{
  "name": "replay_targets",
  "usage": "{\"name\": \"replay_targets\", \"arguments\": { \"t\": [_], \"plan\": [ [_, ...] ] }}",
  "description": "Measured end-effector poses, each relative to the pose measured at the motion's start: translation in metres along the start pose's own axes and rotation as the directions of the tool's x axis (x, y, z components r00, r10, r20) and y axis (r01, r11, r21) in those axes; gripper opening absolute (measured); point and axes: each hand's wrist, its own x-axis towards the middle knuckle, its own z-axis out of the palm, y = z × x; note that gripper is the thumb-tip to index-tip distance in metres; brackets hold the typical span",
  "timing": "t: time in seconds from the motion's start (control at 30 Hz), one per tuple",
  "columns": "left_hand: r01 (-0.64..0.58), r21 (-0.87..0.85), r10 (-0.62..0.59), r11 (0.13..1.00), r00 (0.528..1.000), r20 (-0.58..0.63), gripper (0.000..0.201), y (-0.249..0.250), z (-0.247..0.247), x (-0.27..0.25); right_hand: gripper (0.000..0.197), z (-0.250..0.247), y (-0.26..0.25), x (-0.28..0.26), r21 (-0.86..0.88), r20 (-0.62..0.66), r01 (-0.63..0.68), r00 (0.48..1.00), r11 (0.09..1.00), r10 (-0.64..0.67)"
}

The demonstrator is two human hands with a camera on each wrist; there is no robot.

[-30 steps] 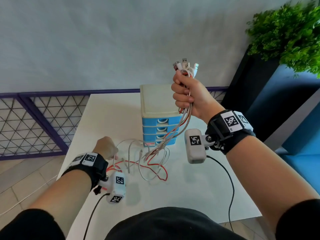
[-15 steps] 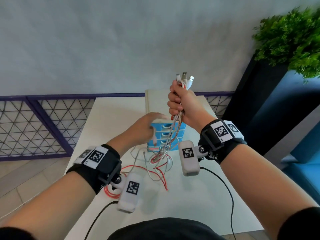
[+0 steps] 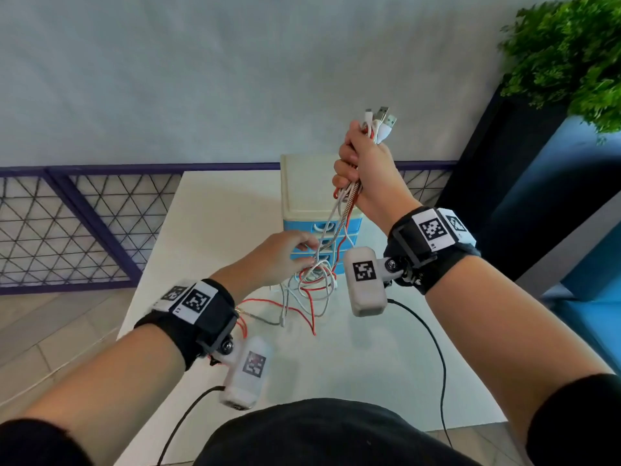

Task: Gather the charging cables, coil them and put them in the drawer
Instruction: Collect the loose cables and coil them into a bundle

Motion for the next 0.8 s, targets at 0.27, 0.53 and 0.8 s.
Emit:
{"name": "replay_targets", "arguments": {
  "t": [0.27,0.53,0.8],
  "plan": [
    [0.103,-0.123,-0.094,0.987,0.993,0.072,0.018,-0.015,-0.002,0.004,0.035,-0.015,-0.009,0.001,0.007,-0.049,0.027,0.998,1.000,-0.026],
    [0.350,-0.556,-0.345,0.754,0.931,0.117,0.010,-0.055,-0.019,-0.018,0.039,-0.039,-0.026,0.003,0.088,-0.179,0.054,0.983,0.995,-0.038],
    [0.548,-0.648,-0.709,0.529,0.705,0.016,0.014,-0.082,-0.016,-0.026,0.038,-0.044,-0.024,0.006,0.104,-0.217,0.097,0.973,0.990,-0.072]
  ]
}}
